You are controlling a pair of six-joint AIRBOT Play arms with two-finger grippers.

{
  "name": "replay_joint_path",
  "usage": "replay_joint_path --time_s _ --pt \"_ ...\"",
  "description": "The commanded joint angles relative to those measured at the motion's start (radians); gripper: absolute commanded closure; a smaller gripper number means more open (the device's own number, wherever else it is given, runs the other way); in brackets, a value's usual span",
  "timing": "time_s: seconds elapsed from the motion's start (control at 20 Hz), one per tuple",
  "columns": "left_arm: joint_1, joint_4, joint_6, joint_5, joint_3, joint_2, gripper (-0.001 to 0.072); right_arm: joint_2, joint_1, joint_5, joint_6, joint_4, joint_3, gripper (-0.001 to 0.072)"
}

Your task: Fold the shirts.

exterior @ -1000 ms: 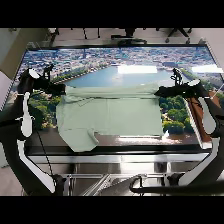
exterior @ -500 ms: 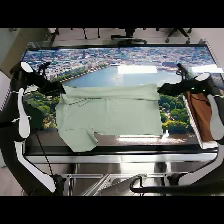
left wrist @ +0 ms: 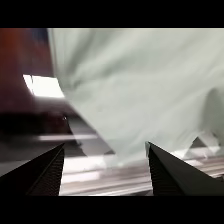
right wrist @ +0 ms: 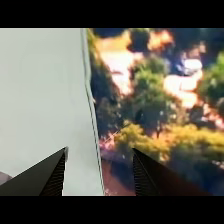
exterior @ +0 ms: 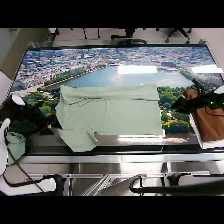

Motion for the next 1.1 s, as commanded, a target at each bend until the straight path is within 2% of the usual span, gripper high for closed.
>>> replay_joint_path --time_s 0.0,0.15,0.4,0.45,0.5,0.6,0.65,0.7,0.75,0.8,0.9,0.95,1.05 --pt "0.015 -0.031 0.003 0.13 -0.347 0.205 0.0157 0.034 -0.01 -0.048 0.002 0.022 -0.148 0.0231" --pt "0.015 -0.19 0.047 0.32 -0.492 0.281 0.0157 0.013 0.018 -0.08 -0.036 0.064 -0.199 0.0232" --pt "0.015 -0.429 0.14 0.559 -0.576 0.287 0.0158 -0.06 0.101 -0.096 -0.047 0.079 -0.212 0.0232" --pt "0.015 -0.468 0.163 0.575 -0.574 0.287 0.0239 -0.078 0.116 -0.097 -0.05 0.088 -0.212 0.0232" --pt "0.015 -0.485 0.194 0.577 -0.557 0.287 0.0419 -0.09 0.124 -0.097 -0.06 0.1 -0.212 0.0232" --pt "0.015 -0.49 0.239 0.553 -0.502 0.287 0.0635 -0.105 0.128 -0.093 -0.077 0.134 -0.212 0.0233" --pt "0.015 -0.49 0.253 0.529 -0.47 0.287 0.0688 -0.106 0.128 -0.09 -0.077 0.148 -0.212 0.0233" --pt "0.015 -0.49 0.255 0.499 -0.438 0.287 0.0688 -0.105 0.128 -0.072 -0.086 0.163 -0.211 0.0237" --pt "0.015 -0.489 0.255 0.459 -0.402 0.287 0.0689 -0.105 0.128 -0.04 -0.102 0.177 -0.211 0.0341" --pt "0.015 -0.489 0.255 0.412 -0.37 0.287 0.0689 -0.103 0.127 0.003 -0.114 0.181 -0.211 0.0491" --pt "0.013 -0.489 0.255 0.311 -0.324 0.304 0.0689 -0.103 0.126 0.089 -0.113 0.177 -0.211 0.0493" --pt "0.013 -0.488 0.254 0.267 -0.314 0.331 0.069 -0.101 0.126 0.118 -0.105 0.173 -0.211 0.0637" --pt "0.013 -0.452 0.238 0.193 -0.313 0.413 0.0691 -0.077 0.126 0.126 -0.052 0.103 -0.211 0.0689"
